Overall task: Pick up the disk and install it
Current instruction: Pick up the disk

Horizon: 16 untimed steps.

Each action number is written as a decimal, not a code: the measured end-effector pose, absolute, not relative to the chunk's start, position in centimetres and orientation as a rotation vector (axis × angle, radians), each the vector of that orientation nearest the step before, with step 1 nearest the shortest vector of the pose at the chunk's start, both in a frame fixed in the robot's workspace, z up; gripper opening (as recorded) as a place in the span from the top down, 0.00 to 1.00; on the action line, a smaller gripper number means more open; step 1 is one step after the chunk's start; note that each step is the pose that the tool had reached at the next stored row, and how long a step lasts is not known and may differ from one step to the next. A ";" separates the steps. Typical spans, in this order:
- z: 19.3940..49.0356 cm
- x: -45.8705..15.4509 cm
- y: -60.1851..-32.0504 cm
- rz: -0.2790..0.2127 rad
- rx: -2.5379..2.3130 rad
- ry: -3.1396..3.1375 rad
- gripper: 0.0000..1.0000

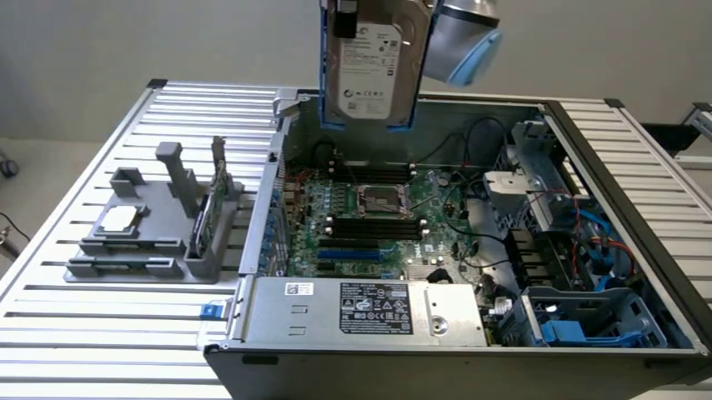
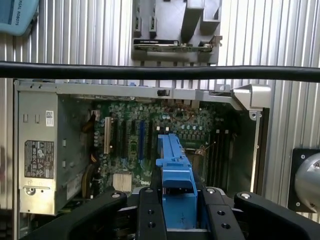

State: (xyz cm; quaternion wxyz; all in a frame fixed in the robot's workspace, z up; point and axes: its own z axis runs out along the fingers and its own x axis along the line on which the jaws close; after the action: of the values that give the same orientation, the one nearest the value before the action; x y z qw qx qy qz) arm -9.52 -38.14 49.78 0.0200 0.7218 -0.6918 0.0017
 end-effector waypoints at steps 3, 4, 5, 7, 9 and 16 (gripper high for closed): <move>49.8 -8.2 -38.6 0.005 2.239 -2.146 0.67; 49.8 -7.8 -38.8 0.005 2.239 -2.146 0.67; 49.8 -7.3 -38.9 0.005 2.239 -2.146 0.67; 49.8 -6.4 -39.3 0.005 2.239 -2.146 0.67; 49.8 -5.5 -39.7 0.005 2.239 -2.146 0.67; 49.8 -2.5 -41.1 0.002 2.238 -2.144 0.67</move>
State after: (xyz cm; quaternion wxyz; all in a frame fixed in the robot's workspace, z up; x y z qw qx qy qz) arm -2.53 -41.07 49.79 0.0211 0.7218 -0.6917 0.0007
